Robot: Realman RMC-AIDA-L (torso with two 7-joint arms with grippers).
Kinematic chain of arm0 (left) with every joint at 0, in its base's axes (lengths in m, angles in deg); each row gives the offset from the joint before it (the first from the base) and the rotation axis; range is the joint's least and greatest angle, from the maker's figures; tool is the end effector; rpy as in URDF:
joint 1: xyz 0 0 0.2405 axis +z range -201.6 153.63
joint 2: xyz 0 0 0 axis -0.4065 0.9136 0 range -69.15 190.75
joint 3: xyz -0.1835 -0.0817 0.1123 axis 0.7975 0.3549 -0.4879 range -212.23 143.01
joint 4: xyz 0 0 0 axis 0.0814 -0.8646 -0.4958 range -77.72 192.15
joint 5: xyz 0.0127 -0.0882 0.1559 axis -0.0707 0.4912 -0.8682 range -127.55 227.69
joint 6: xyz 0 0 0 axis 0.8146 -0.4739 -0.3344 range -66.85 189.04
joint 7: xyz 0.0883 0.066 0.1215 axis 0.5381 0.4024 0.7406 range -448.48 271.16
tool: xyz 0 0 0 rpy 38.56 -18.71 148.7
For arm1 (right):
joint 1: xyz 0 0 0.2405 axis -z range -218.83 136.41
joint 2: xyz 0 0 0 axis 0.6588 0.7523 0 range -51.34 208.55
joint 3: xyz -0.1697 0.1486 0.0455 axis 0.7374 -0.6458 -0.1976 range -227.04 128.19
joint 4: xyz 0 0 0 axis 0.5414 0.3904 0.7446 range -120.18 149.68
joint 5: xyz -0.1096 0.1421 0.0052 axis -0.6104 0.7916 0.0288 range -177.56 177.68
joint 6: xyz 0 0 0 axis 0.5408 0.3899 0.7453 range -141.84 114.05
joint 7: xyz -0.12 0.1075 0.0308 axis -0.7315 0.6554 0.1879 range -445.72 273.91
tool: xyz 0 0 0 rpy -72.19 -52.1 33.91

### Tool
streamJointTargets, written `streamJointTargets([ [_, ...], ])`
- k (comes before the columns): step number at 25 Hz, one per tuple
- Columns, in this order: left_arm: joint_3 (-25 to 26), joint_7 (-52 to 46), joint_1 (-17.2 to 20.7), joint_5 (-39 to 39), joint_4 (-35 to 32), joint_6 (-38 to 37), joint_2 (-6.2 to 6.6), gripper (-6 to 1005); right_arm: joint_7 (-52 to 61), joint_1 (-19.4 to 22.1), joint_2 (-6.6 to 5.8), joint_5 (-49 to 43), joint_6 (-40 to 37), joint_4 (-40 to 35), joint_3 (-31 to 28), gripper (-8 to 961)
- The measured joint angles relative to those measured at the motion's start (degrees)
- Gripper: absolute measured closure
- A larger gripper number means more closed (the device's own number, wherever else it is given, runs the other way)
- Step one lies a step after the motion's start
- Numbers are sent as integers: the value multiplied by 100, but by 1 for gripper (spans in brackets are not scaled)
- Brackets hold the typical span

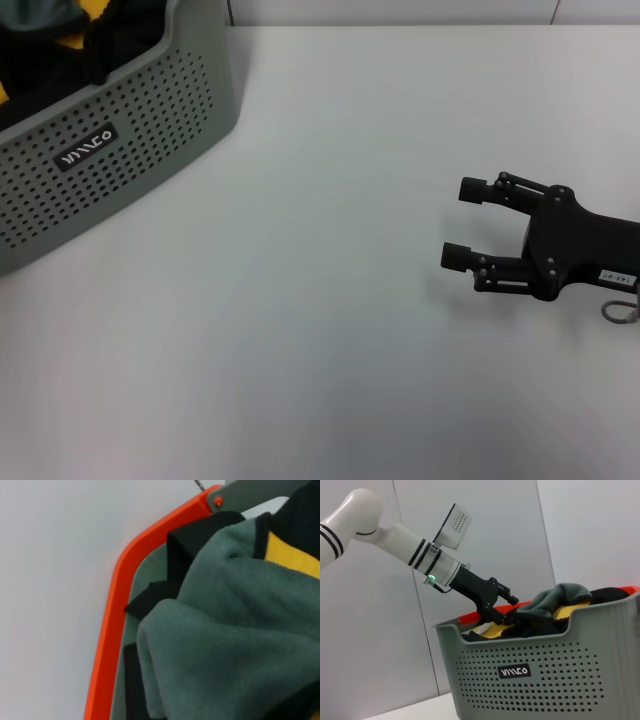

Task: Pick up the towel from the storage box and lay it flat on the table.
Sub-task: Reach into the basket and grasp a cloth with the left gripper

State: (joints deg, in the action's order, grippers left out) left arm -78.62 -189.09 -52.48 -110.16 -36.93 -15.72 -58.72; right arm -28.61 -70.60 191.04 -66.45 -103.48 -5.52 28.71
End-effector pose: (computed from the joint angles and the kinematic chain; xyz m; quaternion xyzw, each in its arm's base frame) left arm -0.2393 0.3538 0.1706 -0.8471 -0.1053 0.2177 0.4732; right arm 0.1884 0.2808 -0.0159 -0.9173 0.1121 0.3679 0.1033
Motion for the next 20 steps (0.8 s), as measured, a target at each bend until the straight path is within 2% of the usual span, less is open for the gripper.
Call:
streamJointTargets([
  [7,-27,-88,29,371,287,643,-36,298,17,44,-27,0,-1,28,0,82],
  [13,22,-138,133,1043,30,671,-19,298,1,122,-22,0,-1,32,-68,83],
  [20,-2,-149,157,1130,-4,668,-11,299,1,119,-25,0,2,33,-70,83],
])
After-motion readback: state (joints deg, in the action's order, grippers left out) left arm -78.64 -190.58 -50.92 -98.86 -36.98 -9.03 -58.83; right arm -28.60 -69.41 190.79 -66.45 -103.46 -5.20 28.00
